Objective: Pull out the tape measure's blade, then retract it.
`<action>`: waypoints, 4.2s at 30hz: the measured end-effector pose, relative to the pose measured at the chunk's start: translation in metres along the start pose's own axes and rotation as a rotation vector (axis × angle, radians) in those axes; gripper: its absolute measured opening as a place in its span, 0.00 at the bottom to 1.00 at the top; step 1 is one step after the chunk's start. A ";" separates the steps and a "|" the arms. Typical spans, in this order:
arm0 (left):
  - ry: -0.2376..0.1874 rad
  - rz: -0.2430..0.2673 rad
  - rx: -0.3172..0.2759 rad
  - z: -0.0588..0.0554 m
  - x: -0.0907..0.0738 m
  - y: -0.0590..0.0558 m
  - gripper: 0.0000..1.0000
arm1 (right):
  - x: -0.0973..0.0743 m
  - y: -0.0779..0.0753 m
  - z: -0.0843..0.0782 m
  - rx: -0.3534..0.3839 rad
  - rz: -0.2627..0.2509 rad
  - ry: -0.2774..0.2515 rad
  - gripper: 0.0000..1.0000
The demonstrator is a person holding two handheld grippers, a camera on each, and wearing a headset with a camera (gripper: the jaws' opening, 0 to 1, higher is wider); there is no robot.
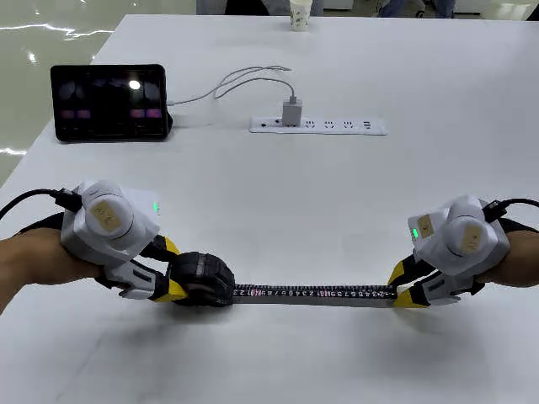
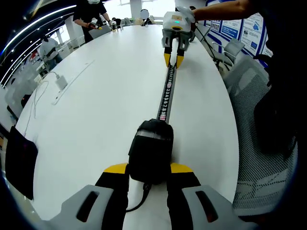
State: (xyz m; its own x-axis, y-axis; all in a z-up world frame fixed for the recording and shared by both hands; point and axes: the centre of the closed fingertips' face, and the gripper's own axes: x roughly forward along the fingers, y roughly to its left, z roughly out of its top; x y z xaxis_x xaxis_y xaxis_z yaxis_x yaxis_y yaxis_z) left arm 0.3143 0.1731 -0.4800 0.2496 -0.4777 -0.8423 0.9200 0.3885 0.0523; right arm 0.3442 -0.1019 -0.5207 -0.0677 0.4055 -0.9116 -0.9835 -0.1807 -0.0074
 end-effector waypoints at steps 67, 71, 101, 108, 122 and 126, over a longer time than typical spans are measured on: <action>-0.176 0.150 -0.379 -0.009 -0.026 -0.047 0.81 | -0.031 0.030 0.015 0.379 -0.242 -0.190 0.55; -0.200 0.170 -0.409 -0.007 -0.030 -0.052 0.83 | -0.033 0.034 0.017 0.414 -0.266 -0.221 0.57; -0.363 0.313 -0.532 0.021 -0.041 -0.078 0.96 | -0.040 0.065 0.045 0.582 -0.385 -0.396 0.81; -0.396 0.345 -0.558 0.029 -0.045 -0.082 0.99 | -0.043 0.070 0.061 0.629 -0.412 -0.454 0.88; -0.421 0.381 -0.587 0.039 -0.045 -0.096 0.99 | -0.051 0.077 0.078 0.705 -0.482 -0.528 0.99; -0.415 0.397 -0.588 0.040 -0.043 -0.100 0.99 | -0.052 0.079 0.082 0.717 -0.492 -0.538 0.99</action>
State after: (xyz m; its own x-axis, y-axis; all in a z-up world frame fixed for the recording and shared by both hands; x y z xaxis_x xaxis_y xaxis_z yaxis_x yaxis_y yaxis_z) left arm 0.2233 0.1235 -0.4276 0.7207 -0.4253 -0.5474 0.4596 0.8843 -0.0820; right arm 0.2560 -0.0637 -0.4399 0.4778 0.6706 -0.5675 -0.7795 0.6215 0.0780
